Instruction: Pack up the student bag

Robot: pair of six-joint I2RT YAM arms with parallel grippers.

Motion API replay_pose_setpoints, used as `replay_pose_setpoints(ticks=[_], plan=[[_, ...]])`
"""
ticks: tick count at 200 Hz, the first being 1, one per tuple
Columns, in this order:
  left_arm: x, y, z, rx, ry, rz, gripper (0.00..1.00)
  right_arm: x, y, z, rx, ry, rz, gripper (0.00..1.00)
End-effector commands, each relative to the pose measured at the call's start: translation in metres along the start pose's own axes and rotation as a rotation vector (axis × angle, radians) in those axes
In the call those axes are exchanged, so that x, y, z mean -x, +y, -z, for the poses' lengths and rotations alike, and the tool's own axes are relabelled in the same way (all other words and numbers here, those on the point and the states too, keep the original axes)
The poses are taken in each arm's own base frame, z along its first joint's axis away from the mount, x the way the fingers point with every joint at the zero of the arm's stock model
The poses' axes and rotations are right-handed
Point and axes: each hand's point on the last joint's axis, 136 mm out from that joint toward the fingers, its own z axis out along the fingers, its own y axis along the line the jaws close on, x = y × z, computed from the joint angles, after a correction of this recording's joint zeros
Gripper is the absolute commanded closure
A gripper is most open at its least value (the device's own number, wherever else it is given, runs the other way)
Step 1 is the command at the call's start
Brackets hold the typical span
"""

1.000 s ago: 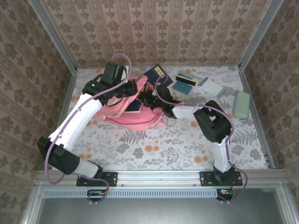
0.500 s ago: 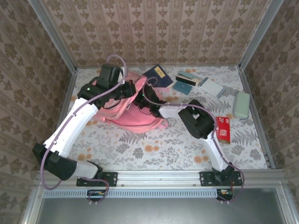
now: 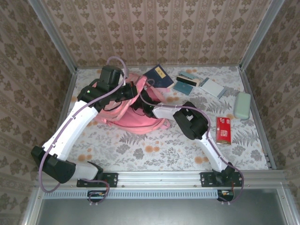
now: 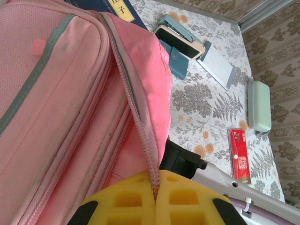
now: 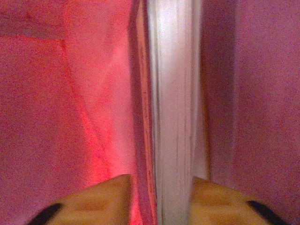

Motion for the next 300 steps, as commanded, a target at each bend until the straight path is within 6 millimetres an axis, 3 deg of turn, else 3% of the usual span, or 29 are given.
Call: replay_pose_setpoints(ticks=[1, 40, 62, 133, 181, 200, 240, 273, 300], plan=[[0.015, -0.020, 0.019, -0.096, -0.075, -0.006, 1.00, -0.001, -0.001, 0.018, -0.062, 0.032, 0.052, 0.55], [0.019, -0.011, 0.022, -0.090, -0.090, 0.004, 1.00, 0.015, -0.004, 0.048, -0.078, 0.025, 0.087, 0.51], [0.020, -0.007, 0.022, -0.091, -0.094, 0.012, 1.00, 0.017, 0.000, 0.055, -0.074, 0.039, 0.112, 0.55], [0.015, -0.004, 0.023, -0.101, -0.085, 0.029, 1.00, 0.002, -0.027, 0.029, -0.096, 0.099, 0.038, 0.86], [0.010, -0.007, 0.022, -0.119, -0.063, 0.033, 1.00, -0.017, -0.019, 0.001, -0.061, 0.161, 0.020, 0.90], [0.009, -0.004, 0.022, -0.105, -0.062, 0.036, 1.00, -0.019, -0.015, 0.001, -0.052, 0.171, 0.019, 0.89], [0.009, 0.013, 0.025, -0.046, -0.081, 0.039, 1.00, -0.003, -0.018, 0.031, -0.065, 0.142, 0.048, 0.83], [0.006, 0.028, 0.028, -0.001, -0.084, 0.037, 1.00, 0.014, -0.013, 0.073, -0.091, 0.118, 0.123, 0.76], [0.009, 0.054, 0.033, 0.071, -0.100, 0.049, 1.00, 0.019, -0.003, 0.109, -0.101, 0.122, 0.199, 0.75]])
